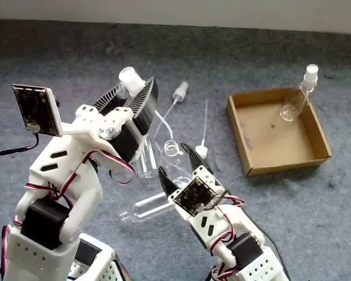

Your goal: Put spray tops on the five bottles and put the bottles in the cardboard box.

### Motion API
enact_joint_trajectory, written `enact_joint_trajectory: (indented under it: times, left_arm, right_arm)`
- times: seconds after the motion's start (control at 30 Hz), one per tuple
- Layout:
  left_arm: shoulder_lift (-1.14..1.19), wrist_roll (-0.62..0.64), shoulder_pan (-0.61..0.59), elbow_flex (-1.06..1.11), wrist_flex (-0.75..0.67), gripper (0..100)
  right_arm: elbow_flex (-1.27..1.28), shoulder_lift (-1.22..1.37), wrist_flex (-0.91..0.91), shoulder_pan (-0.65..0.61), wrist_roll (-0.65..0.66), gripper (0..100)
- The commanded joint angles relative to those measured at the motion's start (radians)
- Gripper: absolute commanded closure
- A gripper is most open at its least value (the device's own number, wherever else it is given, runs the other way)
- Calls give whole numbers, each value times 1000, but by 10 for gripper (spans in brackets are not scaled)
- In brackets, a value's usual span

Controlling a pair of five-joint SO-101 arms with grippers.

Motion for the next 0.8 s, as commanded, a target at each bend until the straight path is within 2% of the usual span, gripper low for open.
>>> enact_joint_trajectory:
  times: [0.0,0.2,0.33,0.47,0.63,0.77]
  left_arm:
    - [-19,-9,-12,13,41,995]
    - [-16,-8,-10,18,124,995]
    - [-19,-8,-10,133,107,995]
    - [-19,-28,33,309,8,995]
    - [-21,-181,136,475,-146,995]
    - [-79,-195,157,524,-176,995]
  right_arm:
    - [73,-5,-21,-12,9,875]
    - [73,-5,-21,-12,9,875]
    - [73,-5,-21,-12,9,875]
    - [73,-5,-21,-12,9,875]
    - [73,-5,-19,-10,11,876]
    - [74,-5,-19,-10,11,878]
